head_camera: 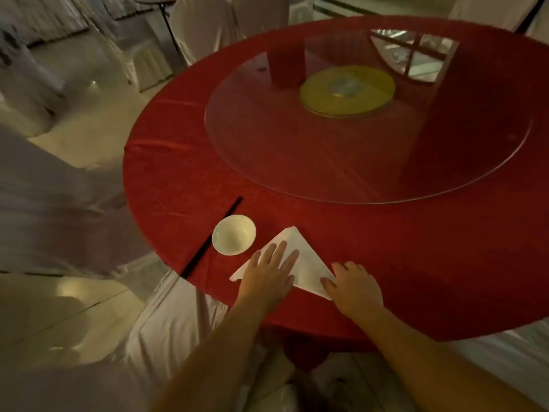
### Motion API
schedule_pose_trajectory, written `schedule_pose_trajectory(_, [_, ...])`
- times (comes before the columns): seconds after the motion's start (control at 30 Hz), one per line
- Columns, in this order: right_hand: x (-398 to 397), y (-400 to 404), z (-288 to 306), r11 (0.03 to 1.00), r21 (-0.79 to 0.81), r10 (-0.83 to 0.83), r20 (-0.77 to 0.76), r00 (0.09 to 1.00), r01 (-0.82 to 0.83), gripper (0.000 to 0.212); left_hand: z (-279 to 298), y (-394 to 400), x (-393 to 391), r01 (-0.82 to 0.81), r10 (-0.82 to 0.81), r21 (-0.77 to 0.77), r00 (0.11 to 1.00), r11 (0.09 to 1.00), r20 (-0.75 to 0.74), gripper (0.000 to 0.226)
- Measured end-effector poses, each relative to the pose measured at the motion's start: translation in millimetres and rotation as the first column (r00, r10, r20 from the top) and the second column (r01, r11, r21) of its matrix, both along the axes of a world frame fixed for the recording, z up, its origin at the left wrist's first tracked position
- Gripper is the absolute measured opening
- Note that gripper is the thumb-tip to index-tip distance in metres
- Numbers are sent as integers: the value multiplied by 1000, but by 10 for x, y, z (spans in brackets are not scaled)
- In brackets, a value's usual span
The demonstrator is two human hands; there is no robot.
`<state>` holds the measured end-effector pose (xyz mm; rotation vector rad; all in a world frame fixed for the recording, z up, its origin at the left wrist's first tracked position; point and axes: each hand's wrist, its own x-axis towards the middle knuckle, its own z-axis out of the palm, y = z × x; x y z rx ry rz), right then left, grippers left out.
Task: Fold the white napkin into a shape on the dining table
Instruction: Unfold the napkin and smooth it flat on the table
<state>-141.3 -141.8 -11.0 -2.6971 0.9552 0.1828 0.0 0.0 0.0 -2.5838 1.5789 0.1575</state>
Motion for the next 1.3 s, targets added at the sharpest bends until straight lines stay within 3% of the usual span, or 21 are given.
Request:
schedule_pose_trajectory(0.2, [-4, 53, -107, 963, 204, -172, -48, 984, 178, 40, -152, -10, -29, -188, 180, -58, 977, 981, -112, 56])
schedule_pose_trajectory(0.47, [10, 75, -123, 917, 293, -295, 51, 954, 269, 19, -337, -28, -65, -208, 199, -21, 955, 978, -218, 54])
schedule_pose_trajectory(0.57, [7, 51, -134, 902, 357, -284, 69, 956, 242, 22, -360, -20, -60, -190, 186, 8, 957, 982, -224, 58])
schedule_pose_trajectory(0.73, [-8, -41, -107, 915, 393, -133, 93, 987, 86, 49, -318, -12, 12, -136, 133, 3, 962, 991, -237, 54])
schedule_pose_trajectory(0.83, [-12, -97, -59, 932, 358, -108, 134, 985, 53, 45, -289, 22, 92, -123, 108, -37, 957, 992, -268, 55])
schedule_pose_trajectory(1.07, [-14, -435, 204, 925, 360, -239, 298, 924, 124, 29, -175, 127, 207, -167, 90, -234, 947, 958, -308, 47])
schedule_pose_trajectory(1.2, [-52, -642, 281, 899, 395, -328, 321, 889, 189, 24, -236, 323, 211, -343, 252, -324, 923, 882, -292, 50])
schedule_pose_trajectory(1.3, [-81, -707, 251, 893, 400, -333, 282, 900, 206, 24, -327, 445, 180, -602, 492, -231, 776, 764, -395, 59])
